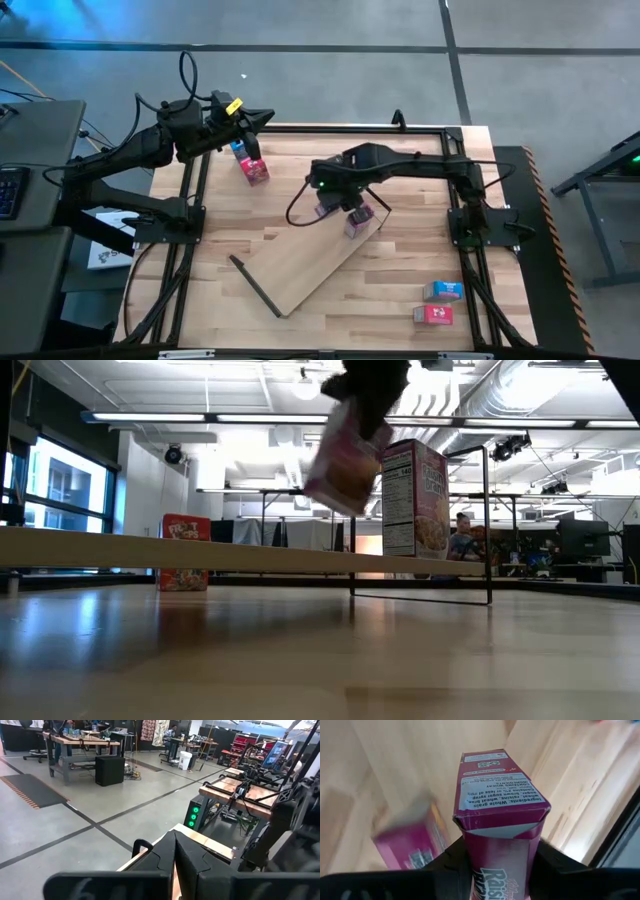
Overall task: Stack cereal on shelf
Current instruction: Put the purple cereal box on the shelf aligned with the other purple cereal box, then put the top red cereal box on the shelf
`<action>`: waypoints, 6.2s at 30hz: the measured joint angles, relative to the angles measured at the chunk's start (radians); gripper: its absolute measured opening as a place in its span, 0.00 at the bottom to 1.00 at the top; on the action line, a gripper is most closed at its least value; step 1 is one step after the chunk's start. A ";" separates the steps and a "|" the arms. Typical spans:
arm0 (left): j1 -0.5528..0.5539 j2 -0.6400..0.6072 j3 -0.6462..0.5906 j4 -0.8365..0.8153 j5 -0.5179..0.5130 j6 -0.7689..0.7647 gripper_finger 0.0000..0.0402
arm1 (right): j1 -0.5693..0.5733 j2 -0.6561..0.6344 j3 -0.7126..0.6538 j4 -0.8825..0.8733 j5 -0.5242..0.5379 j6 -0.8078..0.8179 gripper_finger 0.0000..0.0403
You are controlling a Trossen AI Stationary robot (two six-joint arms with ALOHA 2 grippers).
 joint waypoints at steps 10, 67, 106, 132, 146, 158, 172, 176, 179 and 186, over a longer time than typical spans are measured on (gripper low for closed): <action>0.000 0.000 0.000 -0.003 0.000 0.000 0.00 | 0.000 0.074 -0.001 -0.061 0.013 -0.126 0.29; 0.000 0.000 0.001 -0.038 0.000 0.003 0.00 | -0.007 0.094 -0.008 -0.103 -0.011 -0.068 0.54; 0.002 0.019 0.001 -0.170 -0.033 -0.019 0.07 | -0.253 -0.872 -0.944 0.804 -0.171 0.666 0.54; 0.470 0.313 0.077 -0.839 0.343 0.025 0.81 | -0.261 -1.019 -1.070 0.880 -0.172 0.629 0.54; 0.471 0.518 0.077 -0.889 0.367 0.211 0.81 | -0.261 -1.019 -1.070 0.877 -0.148 0.648 0.54; 0.472 0.602 0.063 -0.917 0.308 0.280 0.81 | -0.261 -1.019 -1.070 0.878 -0.147 0.648 0.54; 0.471 0.605 -0.098 -0.798 0.322 0.257 0.81 | -0.261 -1.018 -1.070 0.881 -0.118 0.656 0.54; 0.471 0.605 -0.108 -0.784 0.322 0.253 0.80 | -0.261 -1.018 -1.070 0.881 -0.118 0.656 0.54; 0.471 0.605 -0.121 -0.783 0.322 0.275 0.74 | -0.261 -1.018 -1.070 0.881 -0.118 0.656 0.54; 0.470 0.605 -0.144 -0.756 0.320 0.281 0.57 | -0.261 -1.018 -1.070 0.881 -0.118 0.656 0.54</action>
